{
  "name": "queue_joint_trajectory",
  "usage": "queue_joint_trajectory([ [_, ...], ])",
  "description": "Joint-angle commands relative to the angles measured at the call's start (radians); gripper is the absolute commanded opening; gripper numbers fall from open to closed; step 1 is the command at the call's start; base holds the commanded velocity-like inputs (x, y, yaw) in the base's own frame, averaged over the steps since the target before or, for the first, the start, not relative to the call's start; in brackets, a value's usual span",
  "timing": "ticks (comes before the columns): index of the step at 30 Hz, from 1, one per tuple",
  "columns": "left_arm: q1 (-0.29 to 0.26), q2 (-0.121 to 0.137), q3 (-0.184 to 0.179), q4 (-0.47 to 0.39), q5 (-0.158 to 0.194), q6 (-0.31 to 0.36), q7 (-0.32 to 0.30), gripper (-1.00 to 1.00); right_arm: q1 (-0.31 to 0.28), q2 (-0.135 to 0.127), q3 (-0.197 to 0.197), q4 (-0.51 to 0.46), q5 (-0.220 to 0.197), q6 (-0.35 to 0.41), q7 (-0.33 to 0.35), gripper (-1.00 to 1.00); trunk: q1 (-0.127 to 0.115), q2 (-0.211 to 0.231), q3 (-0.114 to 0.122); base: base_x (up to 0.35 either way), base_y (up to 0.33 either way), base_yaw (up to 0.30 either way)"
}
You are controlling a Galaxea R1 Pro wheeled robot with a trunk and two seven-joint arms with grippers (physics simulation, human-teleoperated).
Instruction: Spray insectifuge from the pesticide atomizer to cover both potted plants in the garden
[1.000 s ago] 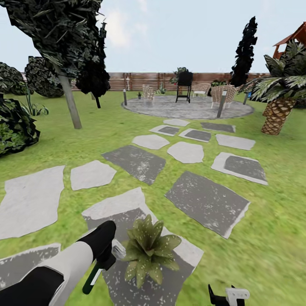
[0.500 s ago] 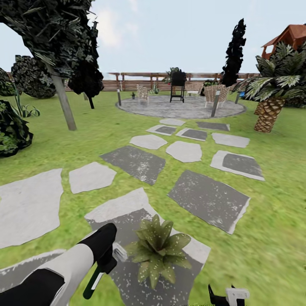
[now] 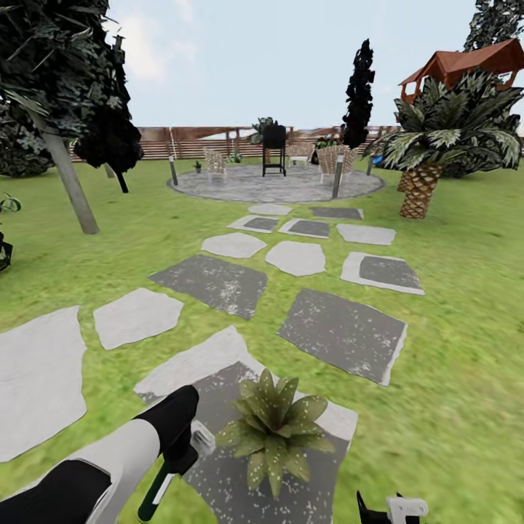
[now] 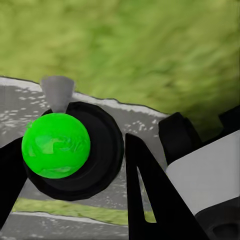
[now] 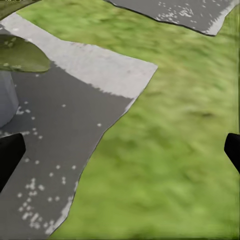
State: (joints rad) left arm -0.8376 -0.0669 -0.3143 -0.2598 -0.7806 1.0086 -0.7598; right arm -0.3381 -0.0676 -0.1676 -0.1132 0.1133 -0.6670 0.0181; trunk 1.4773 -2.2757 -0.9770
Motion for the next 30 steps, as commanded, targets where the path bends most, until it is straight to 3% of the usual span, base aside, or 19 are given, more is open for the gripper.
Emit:
queue_joint_trajectory([
  [1, 0.0, 0.0, -0.002, -0.002, -0.01, 0.002, -0.01, -1.0, -0.001, 0.0, -0.009, 0.001, 0.01, -0.003, 0.002, 1.0, 0.0, 0.0, -0.001, 0.063, 0.112, -0.264],
  [12, 0.002, -0.001, -0.002, 0.002, -0.009, -0.002, -0.011, -1.0, -0.001, 0.0, -0.009, 0.001, 0.01, -0.003, 0.002, 1.0, 0.0, 0.0, -0.001, 0.005, 0.009, -0.264],
  [17, 0.045, 0.001, -0.003, 0.019, -0.011, -0.006, -0.012, -1.0, -0.001, 0.0, -0.009, 0.001, 0.01, -0.003, 0.002, 1.0, 0.0, 0.0, -0.001, 0.0, 0.0, -0.264],
  [23, 0.053, 0.006, 0.004, 0.014, -0.01, -0.002, -0.02, -1.0, -0.001, 0.0, -0.009, 0.001, 0.011, -0.003, 0.002, 1.0, 0.0, 0.0, -0.001, 0.0, 0.0, -0.264],
  [30, 0.047, 0.011, 0.001, 0.005, -0.013, -0.003, -0.113, -1.0, -0.001, 0.002, -0.009, 0.001, 0.011, -0.003, 0.002, 1.0, 0.0, 0.0, -0.001, 0.0, 0.0, -0.263],
])
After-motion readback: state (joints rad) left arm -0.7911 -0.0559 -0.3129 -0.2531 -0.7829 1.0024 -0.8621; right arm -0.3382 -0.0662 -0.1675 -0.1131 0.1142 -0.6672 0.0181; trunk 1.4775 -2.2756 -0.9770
